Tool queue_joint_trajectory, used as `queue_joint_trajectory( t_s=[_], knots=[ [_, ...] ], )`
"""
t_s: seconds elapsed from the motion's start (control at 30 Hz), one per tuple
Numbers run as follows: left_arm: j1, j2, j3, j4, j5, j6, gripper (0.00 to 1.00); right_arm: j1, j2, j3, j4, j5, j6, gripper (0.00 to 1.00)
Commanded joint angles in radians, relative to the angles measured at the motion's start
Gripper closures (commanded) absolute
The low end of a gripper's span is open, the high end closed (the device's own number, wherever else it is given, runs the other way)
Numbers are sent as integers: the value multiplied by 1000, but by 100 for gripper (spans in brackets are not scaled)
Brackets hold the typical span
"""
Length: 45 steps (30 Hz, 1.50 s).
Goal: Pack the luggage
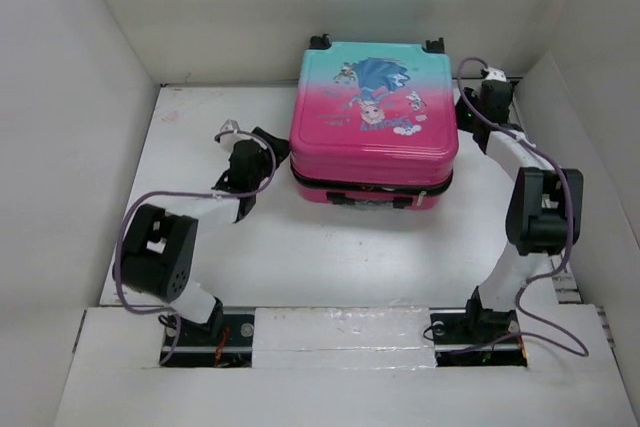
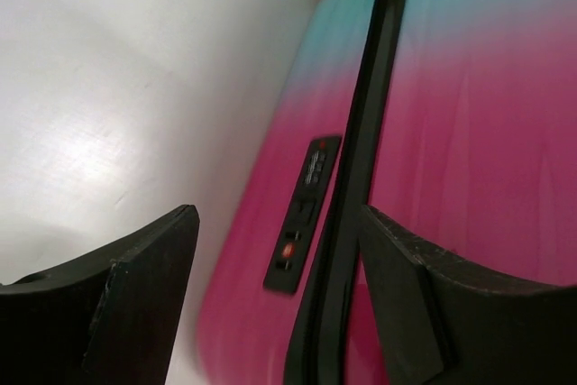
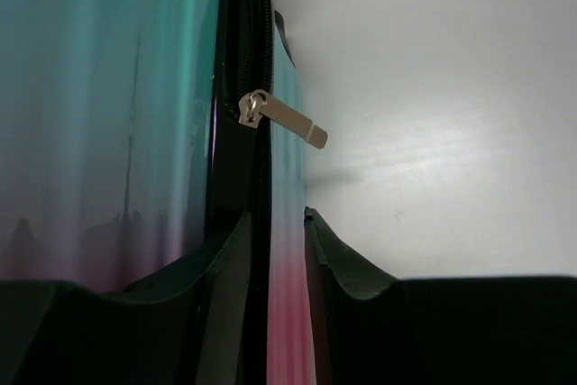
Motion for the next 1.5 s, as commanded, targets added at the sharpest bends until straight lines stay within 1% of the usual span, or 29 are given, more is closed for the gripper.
queue_joint_trajectory(
  t_s=[0.0,0.1,0.17,0.3,0.37,0.43,0.47,0.5,0.6,0.63,0.7,0.73,0.8,0.83,0.9,0.93,0.97,1.03,1.07,1.13,1.2,1.23,1.27,1.3,1.33,1.37,1.4,1.43,1.47],
  knots=[
    [-116,-176,-112,87,87,6,33,266,110,119,-67,-357,-43,64],
    [-155,-262,-203,87,66,6,34,349,159,139,-67,-391,-62,65],
    [-219,-345,-234,55,18,6,34,404,183,150,-20,-468,-62,65],
    [-346,-483,-307,-25,-89,18,34,478,240,197,-20,-512,-76,65],
    [-423,-556,-335,-74,-127,18,34,478,260,220,-20,-539,-76,65],
    [-475,-603,-361,-108,-184,7,34,478,260,254,-29,-598,-76,61],
    [-527,-639,-361,-108,-198,-2,34,468,271,272,-29,-607,-76,60],
    [-550,-656,-370,-134,-231,-2,36,449,284,295,-55,-625,-76,60],
    [-610,-725,-383,-148,-258,7,38,417,344,444,-142,-647,-76,56],
    [-610,-742,-383,-148,-258,7,38,408,360,531,-217,-656,-76,56],
    [-610,-799,-393,-148,-246,36,42,393,399,608,-276,-647,-85,51],
    [-610,-817,-393,-148,-236,65,42,368,409,677,-328,-635,-85,50],
    [-610,-859,-403,-148,-224,101,43,348,409,725,-342,-635,-64,45],
    [-610,-909,-403,-169,-224,119,43,337,409,748,-354,-635,-48,45],
    [-610,-971,-380,-209,-253,159,43,314,421,855,-404,-652,-37,44],
    [-610,-1039,-380,-227,-271,168,43,314,421,890,-429,-652,-37,43],
    [-610,-1072,-380,-265,-320,168,43,305,406,915,-457,-611,-37,41],
    [-610,-1127,-367,-304,-360,153,43,294,339,929,-457,-599,-37,40],
    [-610,-1159,-355,-339,-374,144,43,294,306,906,-437,-599,-24,40],
    [-610,-1160,-326,-364,-385,144,43,261,228,807,-380,-586,-10,39],
    [-610,-1126,-282,-442,-404,135,43,245,77,706,-344,-516,-10,39],
    [-610,-1106,-254,-473,-404,135,43,230,17,575,-327,-495,-23,39],
    [-610,-1088,-207,-497,-404,135,43,219,-110,496,-308,-481,-46,41],
    [-610,-1063,-196,-514,-404,122,43,209,-175,413,-285,-468,-47,44],
    [-610,-1063,-196,-514,-393,113,45,190,-242,227,-233,-455,-47,47],
    [-610,-1063,-214,-499,-376,113,45,179,-308,129,-204,-455,-47,55],
    [-610,-1078,-231,-470,-358,113,46,179,-438,28,-173,-441,-47,61],
    [-610,-1078,-242,-449,-341,113,46,170,-500,-70,-108,-416,-47,67],
    [-610,-1090,-242,-439,-330,98,46,170,-560,-253,-71,-402,-36,73]
  ],
)
